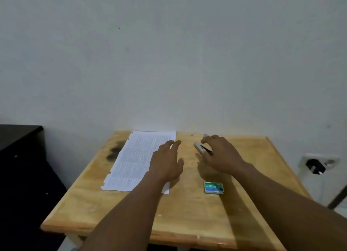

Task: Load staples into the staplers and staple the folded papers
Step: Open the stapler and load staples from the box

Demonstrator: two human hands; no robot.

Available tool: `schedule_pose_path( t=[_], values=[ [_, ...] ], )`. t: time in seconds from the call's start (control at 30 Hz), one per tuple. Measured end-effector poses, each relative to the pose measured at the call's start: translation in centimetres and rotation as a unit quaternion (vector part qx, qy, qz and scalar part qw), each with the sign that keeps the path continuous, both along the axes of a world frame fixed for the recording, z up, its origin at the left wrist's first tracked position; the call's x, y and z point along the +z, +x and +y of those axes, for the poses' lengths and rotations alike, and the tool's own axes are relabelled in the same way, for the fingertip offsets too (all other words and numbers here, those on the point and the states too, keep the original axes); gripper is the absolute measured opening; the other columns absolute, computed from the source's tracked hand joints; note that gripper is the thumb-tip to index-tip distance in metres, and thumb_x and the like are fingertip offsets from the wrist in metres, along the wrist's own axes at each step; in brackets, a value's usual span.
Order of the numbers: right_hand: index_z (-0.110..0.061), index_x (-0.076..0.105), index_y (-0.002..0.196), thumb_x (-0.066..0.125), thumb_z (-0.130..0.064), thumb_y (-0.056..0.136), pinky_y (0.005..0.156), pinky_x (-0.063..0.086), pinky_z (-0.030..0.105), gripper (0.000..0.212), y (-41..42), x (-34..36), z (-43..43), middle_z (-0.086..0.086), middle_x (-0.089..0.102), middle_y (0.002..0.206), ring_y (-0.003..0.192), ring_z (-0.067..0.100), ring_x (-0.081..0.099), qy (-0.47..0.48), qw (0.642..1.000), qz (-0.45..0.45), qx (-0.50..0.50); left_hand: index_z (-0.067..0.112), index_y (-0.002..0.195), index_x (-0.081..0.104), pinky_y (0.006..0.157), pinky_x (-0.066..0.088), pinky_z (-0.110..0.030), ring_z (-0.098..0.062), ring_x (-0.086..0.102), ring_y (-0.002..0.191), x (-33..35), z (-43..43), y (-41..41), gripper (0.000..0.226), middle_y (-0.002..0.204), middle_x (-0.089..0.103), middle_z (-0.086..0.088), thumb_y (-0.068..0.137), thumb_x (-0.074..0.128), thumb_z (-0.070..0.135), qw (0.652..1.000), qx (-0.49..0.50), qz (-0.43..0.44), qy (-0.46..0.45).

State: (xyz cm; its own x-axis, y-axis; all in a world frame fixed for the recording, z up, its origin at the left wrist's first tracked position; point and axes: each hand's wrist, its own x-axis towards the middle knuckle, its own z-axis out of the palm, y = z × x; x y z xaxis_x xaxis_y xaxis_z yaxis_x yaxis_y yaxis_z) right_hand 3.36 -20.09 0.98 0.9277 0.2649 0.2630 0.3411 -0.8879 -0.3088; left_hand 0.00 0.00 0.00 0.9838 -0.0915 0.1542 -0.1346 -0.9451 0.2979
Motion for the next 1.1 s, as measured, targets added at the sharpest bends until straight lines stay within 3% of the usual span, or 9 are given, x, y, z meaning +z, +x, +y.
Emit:
schedule_pose_path(
  t=[0.1, 0.17, 0.3, 0.43, 0.6, 0.77, 0.93, 1.03, 1.1],
  values=[
    [-0.031, 0.053, 0.133, 0.057, -0.040, 0.087, 0.094, 0.049, 0.040, 0.048, 0.6, -0.7, 0.8, 0.002, 0.046, 0.150, 0.124, 0.025, 0.050, -0.017, 0.999, 0.032, -0.020, 0.028, 0.155, 0.032, 0.113, 0.037, -0.046, -0.027, 0.038, 0.145, -0.9, 0.2, 1.0, 0.062, 0.163, 0.033, -0.003, 0.099, 0.053, 0.045, 0.999, 0.000, 0.031, 0.019],
    [-0.029, 0.056, 0.130, 0.055, -0.040, 0.088, 0.094, 0.051, 0.042, 0.043, 0.5, -1.5, 1.2, 0.003, 0.049, 0.146, 0.126, 0.025, 0.049, -0.035, 0.997, 0.065, -0.027, 0.027, 0.153, 0.035, 0.111, 0.039, -0.047, -0.027, 0.040, 0.142, -1.8, 0.3, 1.3, 0.059, 0.161, 0.036, -0.003, 0.099, 0.050, 0.045, 0.998, 0.001, 0.058, 0.024],
    [-0.023, 0.065, 0.119, 0.055, -0.034, 0.092, 0.094, 0.051, 0.041, 0.031, 0.5, -2.8, 1.3, 0.002, 0.054, 0.134, 0.126, 0.026, 0.044, -0.057, 0.996, 0.062, -0.040, 0.028, 0.145, 0.045, 0.111, 0.035, -0.045, -0.023, 0.041, 0.139, -4.7, 0.5, 0.9, 0.051, 0.154, 0.044, 0.000, 0.100, 0.039, 0.050, 0.999, 0.011, 0.006, 0.052],
    [-0.023, 0.068, 0.116, 0.061, -0.022, 0.091, 0.096, 0.050, 0.041, 0.026, 0.8, -3.0, 1.5, -0.001, 0.053, 0.134, 0.128, 0.027, 0.041, -0.029, 0.997, 0.051, -0.048, 0.030, 0.144, 0.047, 0.114, 0.030, -0.044, -0.019, 0.038, 0.142, -6.2, 0.7, 0.7, 0.050, 0.154, 0.044, 0.003, 0.100, 0.037, 0.050, 0.999, 0.013, -0.043, 0.030],
    [-0.024, 0.071, 0.106, 0.065, -0.015, 0.088, 0.091, 0.054, 0.041, 0.021, 1.2, -3.2, 1.8, -0.001, 0.057, 0.131, 0.120, 0.026, 0.051, 0.025, 0.997, 0.051, -0.061, 0.030, 0.143, 0.049, 0.113, 0.030, -0.044, -0.020, 0.038, 0.142, -6.1, 1.1, 0.9, 0.049, 0.153, 0.045, 0.003, 0.099, 0.039, 0.051, 0.998, 0.006, -0.053, 0.022],
    [-0.024, 0.071, 0.102, 0.066, -0.017, 0.089, 0.082, 0.048, 0.027, 0.016, 1.2, -2.9, 1.3, -0.003, 0.064, 0.117, 0.106, 0.014, 0.057, 0.133, 0.989, 0.057, -0.031, 0.032, 0.139, 0.051, 0.109, 0.034, -0.042, -0.020, 0.042, 0.136, -5.8, 1.8, 1.6, 0.048, 0.147, 0.048, 0.004, 0.098, 0.040, 0.055, 0.998, -0.015, -0.054, 0.043],
    [-0.021, 0.072, 0.102, 0.061, -0.020, 0.094, 0.074, 0.048, 0.022, 0.015, 1.0, -1.4, 1.2, -0.005, 0.067, 0.104, 0.099, 0.013, 0.061, 0.343, 0.931, 0.112, -0.050, 0.028, 0.143, 0.049, 0.110, 0.035, -0.042, -0.023, 0.043, 0.137, -4.6, 2.3, 2.0, 0.054, 0.147, 0.050, 0.000, 0.094, 0.051, 0.050, 0.995, 0.003, -0.097, 0.010],
    [-0.012, 0.075, 0.098, 0.060, -0.017, 0.096, 0.064, 0.053, 0.015, 0.016, 0.5, -1.0, 0.7, 0.006, 0.069, 0.103, 0.090, 0.015, 0.066, 0.482, 0.856, 0.178, -0.052, 0.037, 0.150, 0.038, 0.116, 0.031, -0.040, -0.017, 0.037, 0.142, -3.5, 0.0, 1.7, 0.066, 0.155, 0.042, 0.006, 0.090, 0.059, 0.052, 0.994, -0.063, -0.081, -0.047],
    [-0.010, 0.077, 0.093, 0.062, -0.025, 0.095, 0.073, 0.061, 0.030, 0.021, 0.3, -1.5, 0.1, 0.015, 0.072, 0.099, 0.085, 0.024, 0.070, 0.551, 0.807, 0.207, -0.050, 0.039, 0.146, 0.045, 0.110, 0.037, -0.038, -0.014, 0.045, 0.134, -3.3, -1.8, 1.6, 0.059, 0.147, 0.052, 0.009, 0.091, 0.060, 0.053, 0.990, -0.094, -0.070, -0.082]
  ],
)
